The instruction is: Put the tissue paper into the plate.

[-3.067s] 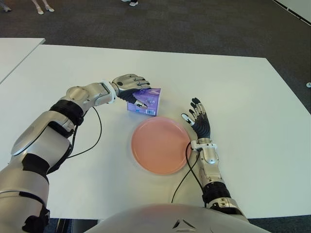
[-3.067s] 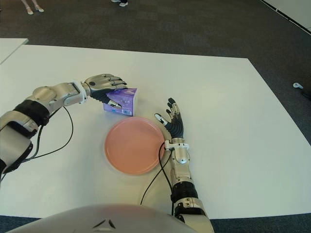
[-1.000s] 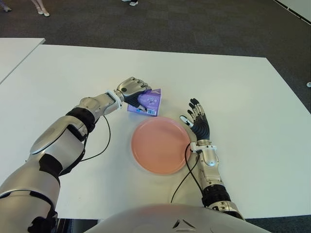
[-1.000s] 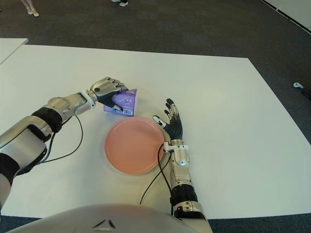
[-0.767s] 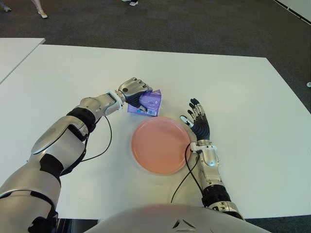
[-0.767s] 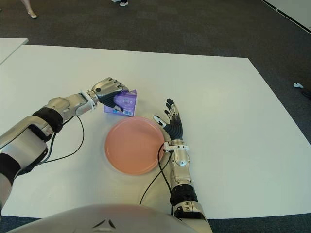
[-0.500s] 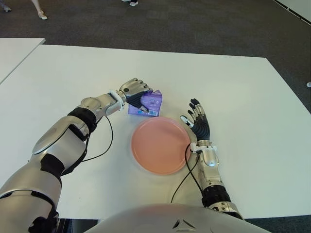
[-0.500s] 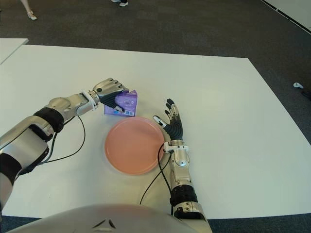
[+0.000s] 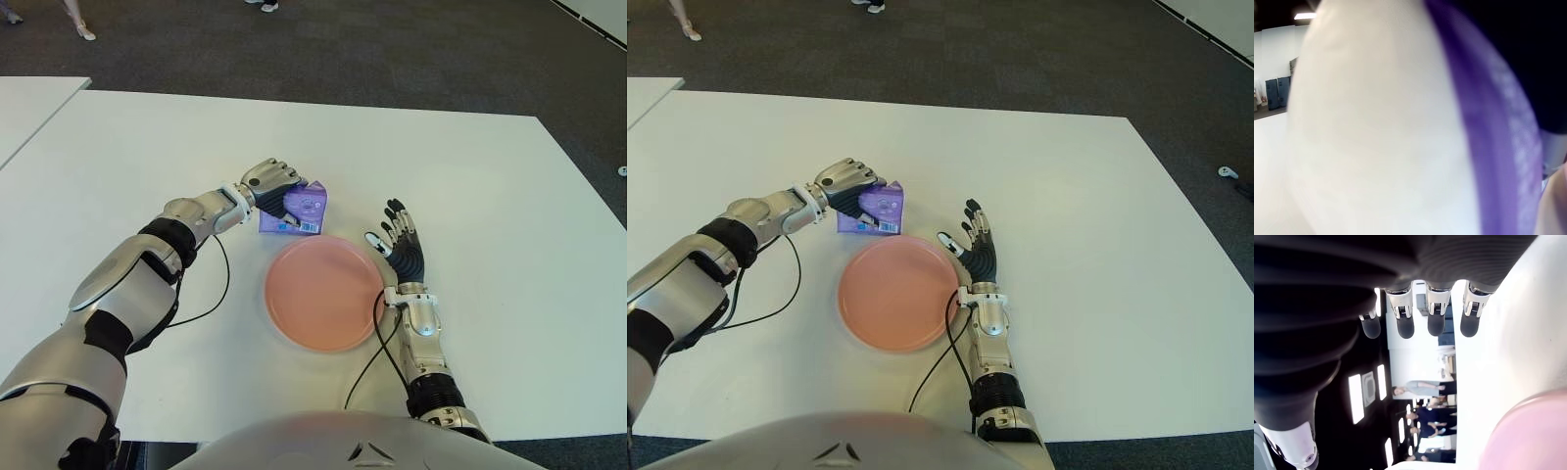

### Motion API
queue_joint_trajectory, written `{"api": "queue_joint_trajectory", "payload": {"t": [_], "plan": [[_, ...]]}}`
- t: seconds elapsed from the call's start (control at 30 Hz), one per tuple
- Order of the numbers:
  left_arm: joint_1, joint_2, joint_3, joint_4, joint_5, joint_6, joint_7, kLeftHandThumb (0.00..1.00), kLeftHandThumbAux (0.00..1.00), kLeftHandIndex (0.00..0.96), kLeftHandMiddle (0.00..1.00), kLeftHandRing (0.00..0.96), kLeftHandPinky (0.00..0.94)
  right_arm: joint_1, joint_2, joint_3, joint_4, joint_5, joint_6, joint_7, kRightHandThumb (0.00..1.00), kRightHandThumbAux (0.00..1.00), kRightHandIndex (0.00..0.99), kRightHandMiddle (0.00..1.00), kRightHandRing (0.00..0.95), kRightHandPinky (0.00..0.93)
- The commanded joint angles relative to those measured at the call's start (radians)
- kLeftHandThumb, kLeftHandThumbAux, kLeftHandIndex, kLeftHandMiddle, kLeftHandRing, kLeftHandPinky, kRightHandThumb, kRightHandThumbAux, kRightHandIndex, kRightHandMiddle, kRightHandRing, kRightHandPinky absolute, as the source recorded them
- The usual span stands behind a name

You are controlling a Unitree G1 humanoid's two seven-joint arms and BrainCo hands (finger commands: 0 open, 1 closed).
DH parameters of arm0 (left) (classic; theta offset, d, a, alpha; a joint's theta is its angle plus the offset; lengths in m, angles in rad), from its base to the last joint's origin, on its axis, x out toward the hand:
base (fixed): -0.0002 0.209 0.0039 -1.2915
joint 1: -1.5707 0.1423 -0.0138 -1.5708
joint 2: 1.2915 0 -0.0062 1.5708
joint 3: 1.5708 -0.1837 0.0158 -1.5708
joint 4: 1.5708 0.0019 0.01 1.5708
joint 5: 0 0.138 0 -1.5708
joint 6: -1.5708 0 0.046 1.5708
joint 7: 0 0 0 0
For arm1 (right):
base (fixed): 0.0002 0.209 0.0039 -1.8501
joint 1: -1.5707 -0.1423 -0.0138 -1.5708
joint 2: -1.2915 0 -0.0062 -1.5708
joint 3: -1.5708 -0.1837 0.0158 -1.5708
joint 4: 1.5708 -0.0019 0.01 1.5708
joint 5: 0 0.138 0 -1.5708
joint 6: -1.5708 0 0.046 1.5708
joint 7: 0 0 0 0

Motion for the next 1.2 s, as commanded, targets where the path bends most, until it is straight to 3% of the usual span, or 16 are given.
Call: {"api": "queue_joint_trajectory", "payload": {"t": [0.03,0.5,0.67,0.83,1.2], "plan": [[0.032,-0.006,-0.018,0.032,0.023,0.003,-0.031,0.756,0.692,0.445,0.844,0.835,0.790,0.080,0.024,0.002,0.072,0.018,-0.010,0.001,0.116,0.694,0.002,0.019,0.003,0.015],[0.019,-0.010,-0.013,0.063,0.024,0.036,-0.011,0.755,0.693,0.445,0.846,0.837,0.797,0.070,0.026,-0.001,0.093,0.018,-0.019,-0.001,0.127,0.692,0.000,0.019,0.002,0.013],[-0.038,0.007,0.021,0.086,-0.007,0.033,-0.023,0.754,0.694,0.445,0.848,0.838,0.770,0.072,0.025,-0.001,0.092,0.017,-0.022,0.000,0.130,0.687,0.001,0.019,0.002,0.014],[-0.074,0.035,0.099,0.017,-0.077,-0.002,-0.054,0.753,0.695,0.444,0.858,0.834,0.718,0.074,0.025,-0.002,0.088,0.032,-0.019,0.019,0.132,0.685,0.003,0.018,0.002,0.016],[-0.042,0.089,0.190,-0.113,-0.120,-0.075,-0.041,0.753,0.696,0.444,0.859,0.842,0.800,0.069,0.028,-0.011,0.095,0.036,-0.016,0.028,0.135,0.686,0.004,0.019,0.004,0.019]]}}
